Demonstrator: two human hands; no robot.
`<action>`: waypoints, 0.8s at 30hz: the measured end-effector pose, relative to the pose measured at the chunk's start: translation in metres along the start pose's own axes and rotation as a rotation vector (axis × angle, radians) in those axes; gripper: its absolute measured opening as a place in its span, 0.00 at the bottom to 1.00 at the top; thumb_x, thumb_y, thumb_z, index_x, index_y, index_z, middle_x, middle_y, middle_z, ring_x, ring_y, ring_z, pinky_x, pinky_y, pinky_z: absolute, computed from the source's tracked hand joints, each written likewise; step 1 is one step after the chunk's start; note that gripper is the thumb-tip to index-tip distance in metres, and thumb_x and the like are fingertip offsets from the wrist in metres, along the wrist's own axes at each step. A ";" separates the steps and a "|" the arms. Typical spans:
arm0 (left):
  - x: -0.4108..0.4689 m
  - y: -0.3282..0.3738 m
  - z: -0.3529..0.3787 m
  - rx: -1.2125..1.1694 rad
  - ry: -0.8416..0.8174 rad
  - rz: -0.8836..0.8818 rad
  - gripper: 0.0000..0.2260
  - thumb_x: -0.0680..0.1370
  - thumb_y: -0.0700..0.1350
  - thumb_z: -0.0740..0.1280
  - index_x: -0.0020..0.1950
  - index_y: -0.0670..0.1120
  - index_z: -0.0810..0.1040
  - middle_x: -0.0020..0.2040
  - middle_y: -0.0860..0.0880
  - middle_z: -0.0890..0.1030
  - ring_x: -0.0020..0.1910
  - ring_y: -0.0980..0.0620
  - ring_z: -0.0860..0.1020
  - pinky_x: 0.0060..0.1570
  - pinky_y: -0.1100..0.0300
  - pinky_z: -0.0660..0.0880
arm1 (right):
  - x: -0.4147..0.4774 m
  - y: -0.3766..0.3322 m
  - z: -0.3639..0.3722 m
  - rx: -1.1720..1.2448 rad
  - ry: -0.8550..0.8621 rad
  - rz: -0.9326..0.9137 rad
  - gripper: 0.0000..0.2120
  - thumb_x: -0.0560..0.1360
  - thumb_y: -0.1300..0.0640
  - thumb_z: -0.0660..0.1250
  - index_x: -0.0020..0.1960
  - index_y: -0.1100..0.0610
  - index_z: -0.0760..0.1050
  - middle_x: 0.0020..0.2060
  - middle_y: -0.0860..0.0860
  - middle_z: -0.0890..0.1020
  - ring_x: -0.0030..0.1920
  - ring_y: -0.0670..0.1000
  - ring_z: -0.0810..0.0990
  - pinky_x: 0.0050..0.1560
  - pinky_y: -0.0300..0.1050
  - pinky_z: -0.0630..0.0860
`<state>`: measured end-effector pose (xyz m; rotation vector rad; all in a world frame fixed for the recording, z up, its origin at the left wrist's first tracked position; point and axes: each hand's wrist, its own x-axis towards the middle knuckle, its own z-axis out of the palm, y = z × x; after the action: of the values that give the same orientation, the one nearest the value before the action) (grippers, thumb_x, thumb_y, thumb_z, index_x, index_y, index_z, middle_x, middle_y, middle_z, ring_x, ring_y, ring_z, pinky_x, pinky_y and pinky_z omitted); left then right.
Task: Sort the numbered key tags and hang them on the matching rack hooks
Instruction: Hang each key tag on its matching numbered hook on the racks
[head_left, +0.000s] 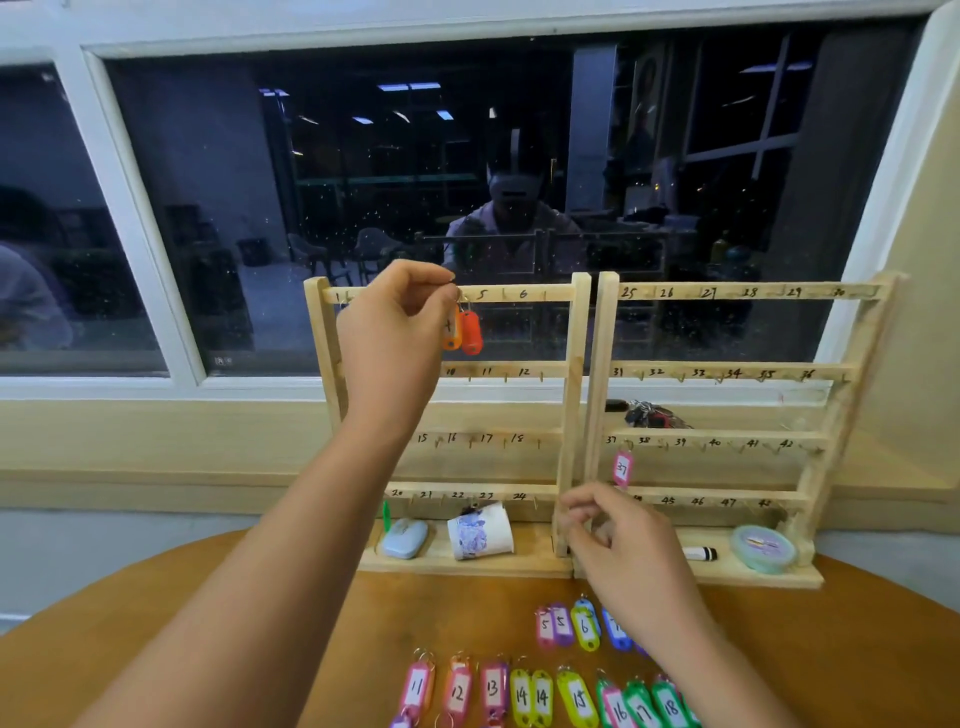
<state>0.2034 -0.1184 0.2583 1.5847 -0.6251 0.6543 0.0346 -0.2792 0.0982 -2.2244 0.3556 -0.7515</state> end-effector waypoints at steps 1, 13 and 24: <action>0.002 0.002 0.002 0.027 0.011 0.012 0.03 0.81 0.46 0.74 0.54 0.54 0.86 0.44 0.59 0.87 0.47 0.62 0.85 0.50 0.61 0.82 | 0.001 0.001 0.001 0.005 -0.004 0.004 0.09 0.80 0.57 0.72 0.50 0.41 0.80 0.43 0.40 0.84 0.36 0.41 0.80 0.38 0.35 0.73; 0.015 0.009 0.011 0.209 -0.038 0.022 0.03 0.82 0.48 0.73 0.51 0.54 0.87 0.42 0.60 0.85 0.41 0.64 0.82 0.40 0.65 0.78 | 0.000 0.005 -0.004 0.080 -0.025 0.074 0.08 0.80 0.55 0.72 0.50 0.41 0.81 0.42 0.42 0.85 0.41 0.44 0.85 0.48 0.49 0.84; -0.019 -0.002 -0.003 0.188 -0.040 0.070 0.03 0.81 0.49 0.73 0.55 0.55 0.83 0.48 0.60 0.84 0.43 0.59 0.79 0.46 0.55 0.79 | 0.003 0.015 -0.002 -0.001 -0.019 0.115 0.10 0.81 0.55 0.71 0.48 0.40 0.80 0.45 0.40 0.85 0.39 0.44 0.86 0.45 0.50 0.85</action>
<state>0.1914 -0.1152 0.2438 1.7602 -0.6661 0.7527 0.0356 -0.2921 0.0899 -2.1901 0.4703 -0.6689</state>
